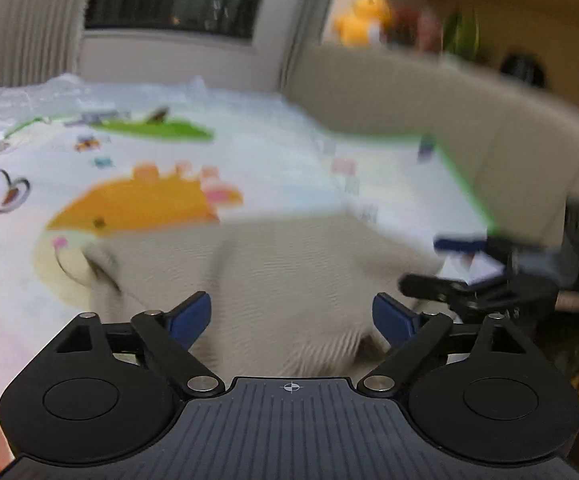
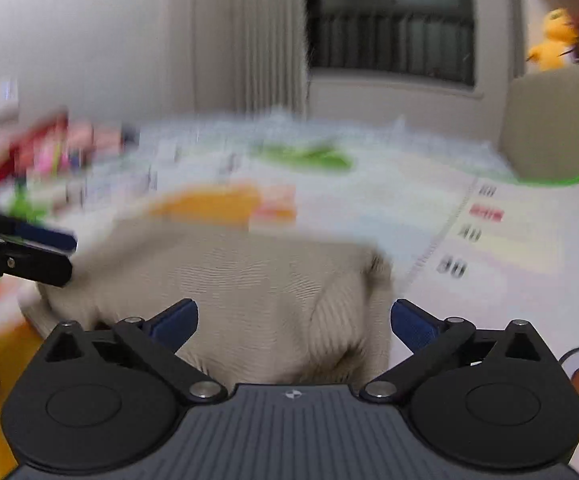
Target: Fold clothes
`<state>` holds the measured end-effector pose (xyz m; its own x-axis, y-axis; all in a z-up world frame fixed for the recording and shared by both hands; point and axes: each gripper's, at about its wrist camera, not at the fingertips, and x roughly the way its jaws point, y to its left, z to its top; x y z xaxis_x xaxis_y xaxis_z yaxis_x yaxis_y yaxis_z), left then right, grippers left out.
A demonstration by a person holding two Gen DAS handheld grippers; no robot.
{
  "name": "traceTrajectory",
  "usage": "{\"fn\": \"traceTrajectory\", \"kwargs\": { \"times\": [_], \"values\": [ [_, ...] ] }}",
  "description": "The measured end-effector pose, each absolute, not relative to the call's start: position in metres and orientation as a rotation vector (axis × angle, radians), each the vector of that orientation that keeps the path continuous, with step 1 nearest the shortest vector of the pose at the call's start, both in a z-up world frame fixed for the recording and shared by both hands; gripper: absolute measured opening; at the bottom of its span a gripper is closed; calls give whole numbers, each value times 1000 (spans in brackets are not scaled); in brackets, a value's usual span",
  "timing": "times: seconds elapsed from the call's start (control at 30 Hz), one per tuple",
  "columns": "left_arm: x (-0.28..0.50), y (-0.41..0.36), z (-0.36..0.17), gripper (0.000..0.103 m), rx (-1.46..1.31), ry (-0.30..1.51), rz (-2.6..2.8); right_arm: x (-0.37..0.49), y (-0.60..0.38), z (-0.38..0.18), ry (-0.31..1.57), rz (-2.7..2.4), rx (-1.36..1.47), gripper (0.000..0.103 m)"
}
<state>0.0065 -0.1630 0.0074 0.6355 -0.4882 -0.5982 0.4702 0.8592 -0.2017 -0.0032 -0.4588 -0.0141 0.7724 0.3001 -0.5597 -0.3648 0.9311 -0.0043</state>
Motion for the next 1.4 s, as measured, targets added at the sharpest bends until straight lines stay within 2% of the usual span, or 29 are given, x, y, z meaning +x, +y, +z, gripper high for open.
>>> {"fn": "traceTrajectory", "kwargs": {
  "times": [0.07,0.1,0.17,0.27,0.37,0.53,0.63,0.67,0.73,0.77,0.9,1.0,1.23,1.4],
  "values": [
    [9,-168,-21,91,11,777,-522,6,-457,-42,697,364,-166,103],
    [3,-169,-28,91,47,756,-530,3,-465,-44,690,366,-130,103],
    [-12,-171,-30,91,156,703,-540,-3,-480,-44,700,355,-70,103],
    [-21,-163,-20,91,155,703,-527,-21,-500,-42,695,328,-69,103],
    [-23,-147,-6,96,-5,743,-532,-33,-526,-27,653,301,20,103],
    [-10,-129,-14,96,-446,896,-619,-16,-561,7,545,282,237,103],
    [-3,-124,-27,96,-523,924,-586,16,-550,15,536,327,190,102],
    [-1,-120,-30,96,-551,930,-575,29,-538,16,546,332,134,97],
    [2,-112,-35,96,-620,931,-570,58,-515,17,573,347,31,54],
    [5,-107,-35,96,-643,922,-565,71,-505,17,574,342,-2,52],
    [23,-94,-36,96,-648,890,-489,123,-475,8,595,319,-79,52],
    [39,-84,-42,95,-680,887,-473,146,-465,-25,714,312,-138,55],
    [78,-92,-40,96,-568,836,-437,73,-494,-43,677,250,-5,62],
    [99,-110,-37,99,-463,798,-408,12,-491,-41,668,234,11,62]
  ]
}}
